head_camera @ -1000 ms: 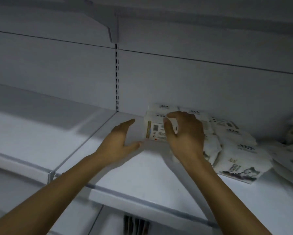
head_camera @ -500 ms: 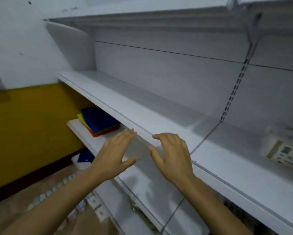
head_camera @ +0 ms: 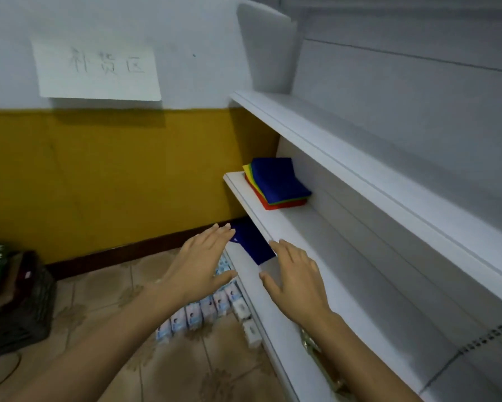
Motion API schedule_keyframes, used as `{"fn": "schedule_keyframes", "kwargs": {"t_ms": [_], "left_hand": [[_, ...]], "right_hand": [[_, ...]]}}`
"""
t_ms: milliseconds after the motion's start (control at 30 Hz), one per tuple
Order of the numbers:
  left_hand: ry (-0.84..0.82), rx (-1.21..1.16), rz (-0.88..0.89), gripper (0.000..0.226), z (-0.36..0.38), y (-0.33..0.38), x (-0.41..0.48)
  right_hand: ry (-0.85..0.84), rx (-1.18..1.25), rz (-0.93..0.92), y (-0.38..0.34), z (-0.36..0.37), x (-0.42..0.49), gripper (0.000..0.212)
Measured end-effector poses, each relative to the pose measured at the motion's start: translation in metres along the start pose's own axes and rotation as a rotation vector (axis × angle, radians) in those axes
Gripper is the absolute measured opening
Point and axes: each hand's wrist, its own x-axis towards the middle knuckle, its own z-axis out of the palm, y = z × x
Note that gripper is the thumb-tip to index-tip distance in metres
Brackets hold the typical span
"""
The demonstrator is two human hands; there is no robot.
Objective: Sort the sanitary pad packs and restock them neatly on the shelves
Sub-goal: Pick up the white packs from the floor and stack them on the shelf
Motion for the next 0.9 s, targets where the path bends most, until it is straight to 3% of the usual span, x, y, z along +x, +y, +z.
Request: {"fn": "schedule_keyframes", "kwargs": {"t_ms": [533, 700, 900], "left_hand": [[-0.219, -0.089, -0.230, 0.081, 0.083, -0.127, 0.094], [-0.330, -0.201, -0.342, 0.081, 0.155, -0.180, 0.139], [-0.554, -0.458, -0.527, 0.072, 0.287, -0.229, 0.151]], "right_hand": [[-0.273, 0.049, 0.127, 0.053, 0.141, 0.157, 0.051], [-0.506, 0.095, 0.265, 0.108, 0.233, 0.206, 0.045], [-0.815, 0.053, 0.497, 0.178, 0.369, 0.197, 0.037]]}}
